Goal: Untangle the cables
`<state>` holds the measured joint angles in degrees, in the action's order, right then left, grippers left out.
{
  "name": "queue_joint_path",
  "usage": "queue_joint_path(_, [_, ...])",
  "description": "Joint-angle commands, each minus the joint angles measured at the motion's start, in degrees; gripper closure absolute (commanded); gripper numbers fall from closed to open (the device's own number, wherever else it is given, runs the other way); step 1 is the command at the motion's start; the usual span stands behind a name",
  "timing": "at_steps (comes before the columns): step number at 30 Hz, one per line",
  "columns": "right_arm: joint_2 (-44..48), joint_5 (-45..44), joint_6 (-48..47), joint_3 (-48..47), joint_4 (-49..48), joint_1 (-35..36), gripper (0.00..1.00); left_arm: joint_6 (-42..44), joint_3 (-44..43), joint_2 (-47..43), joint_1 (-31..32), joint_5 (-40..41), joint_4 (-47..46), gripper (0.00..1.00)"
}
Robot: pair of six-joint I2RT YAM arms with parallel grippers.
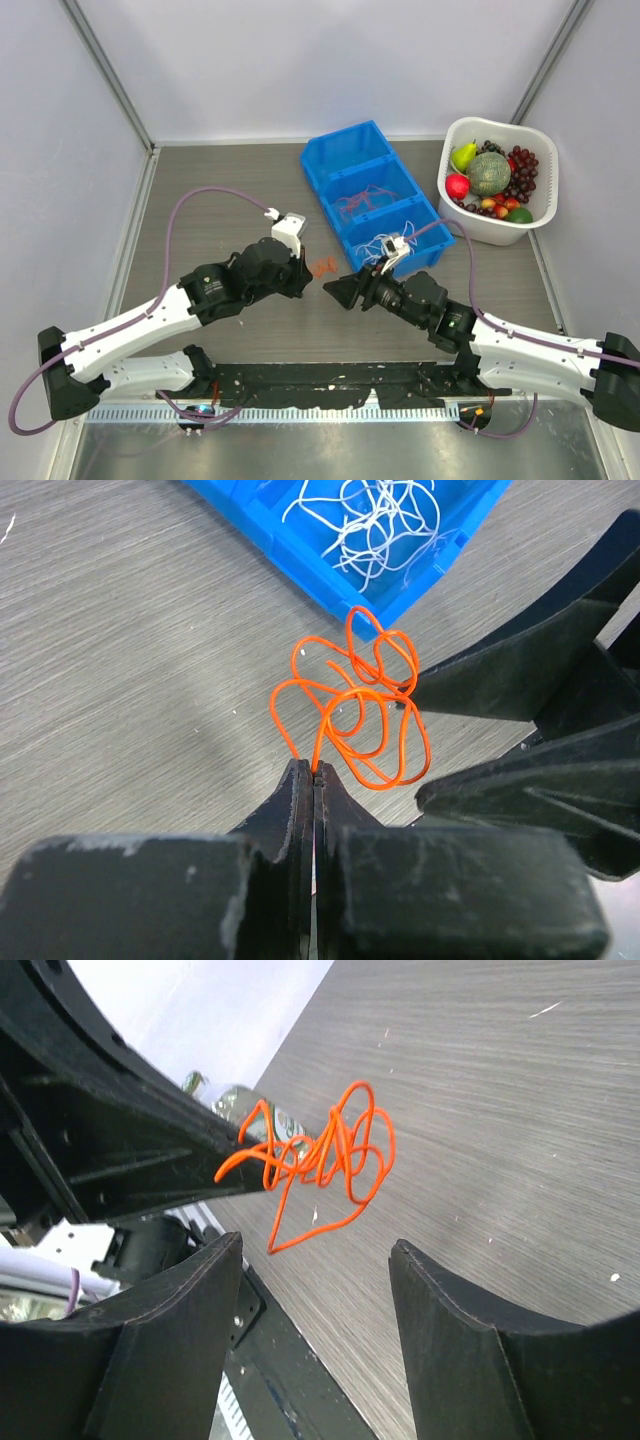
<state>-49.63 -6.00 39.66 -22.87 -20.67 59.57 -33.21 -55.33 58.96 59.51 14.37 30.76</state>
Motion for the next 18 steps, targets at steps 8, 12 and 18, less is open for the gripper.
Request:
queue_joint_path(8, [-4.2,-9.2,6.2,-6.5,-1.0,0.0,0.49,-1.5,-1.8,-3.0,0.2,0.4,0.3,1.00])
queue_joint_path(12, [-6.6,-7.2,6.2,-6.7,-3.2,0.1,0.53,-1.9,-1.3,-3.7,0.1,0.0,-0.4,1.00])
queue_joint_path(18, [-10.0,-8.6,7.2,-6.7,-4.4,0.0,0.63,-2.3,-1.8,-4.7,0.2,-2.2,-1.2,1.00])
